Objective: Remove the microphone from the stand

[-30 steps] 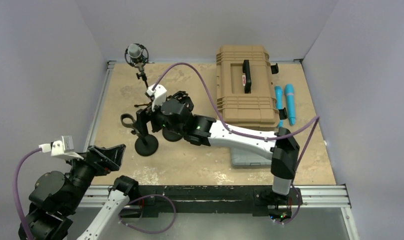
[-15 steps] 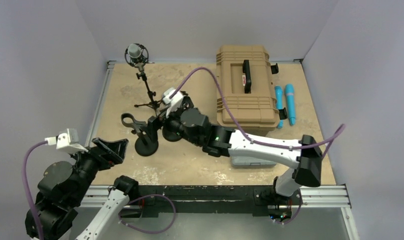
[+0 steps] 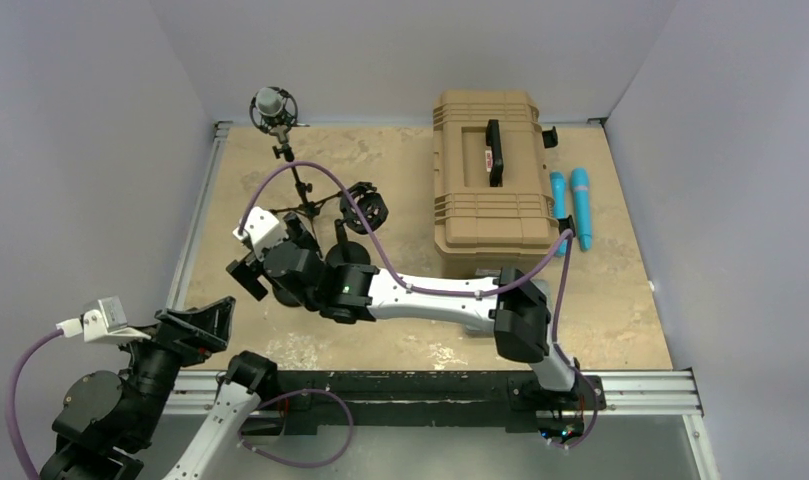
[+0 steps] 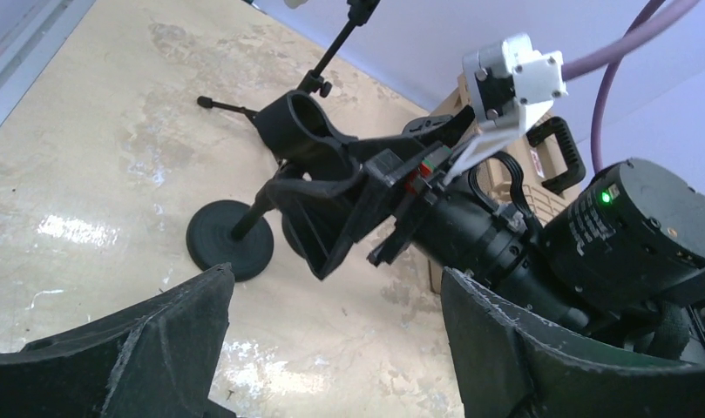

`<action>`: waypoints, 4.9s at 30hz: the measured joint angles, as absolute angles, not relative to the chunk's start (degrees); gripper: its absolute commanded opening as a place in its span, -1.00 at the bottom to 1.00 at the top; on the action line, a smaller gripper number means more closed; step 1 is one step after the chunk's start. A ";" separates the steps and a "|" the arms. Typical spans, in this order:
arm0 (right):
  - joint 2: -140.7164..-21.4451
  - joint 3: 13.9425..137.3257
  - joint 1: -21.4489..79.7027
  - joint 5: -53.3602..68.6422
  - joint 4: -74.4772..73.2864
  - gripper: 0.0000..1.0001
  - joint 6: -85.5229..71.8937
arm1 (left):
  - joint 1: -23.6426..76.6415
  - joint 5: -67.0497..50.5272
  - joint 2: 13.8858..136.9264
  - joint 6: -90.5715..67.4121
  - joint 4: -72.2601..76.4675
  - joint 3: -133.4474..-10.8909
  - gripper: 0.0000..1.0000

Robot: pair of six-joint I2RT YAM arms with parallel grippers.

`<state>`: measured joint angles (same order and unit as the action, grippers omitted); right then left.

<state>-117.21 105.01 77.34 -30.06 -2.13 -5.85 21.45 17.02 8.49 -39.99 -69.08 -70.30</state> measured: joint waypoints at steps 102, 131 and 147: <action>-87.02 79.46 71.88 -28.16 -18.41 0.48 -2.44 | 21.45 12.69 36.82 -38.68 -56.53 -62.06 1.00; -69.10 72.73 69.63 -19.70 -11.92 0.78 -6.61 | -2.94 -15.79 76.86 -30.37 -21.71 -75.46 0.62; -75.42 75.16 69.63 -13.96 -12.16 0.82 -11.53 | -6.28 -26.85 83.20 -30.30 -18.06 -75.18 -0.14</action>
<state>-75.42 75.16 69.63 -13.96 -12.16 -11.53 -6.28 -26.85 83.20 -30.30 -18.06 -75.18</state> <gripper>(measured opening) 0.891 0.493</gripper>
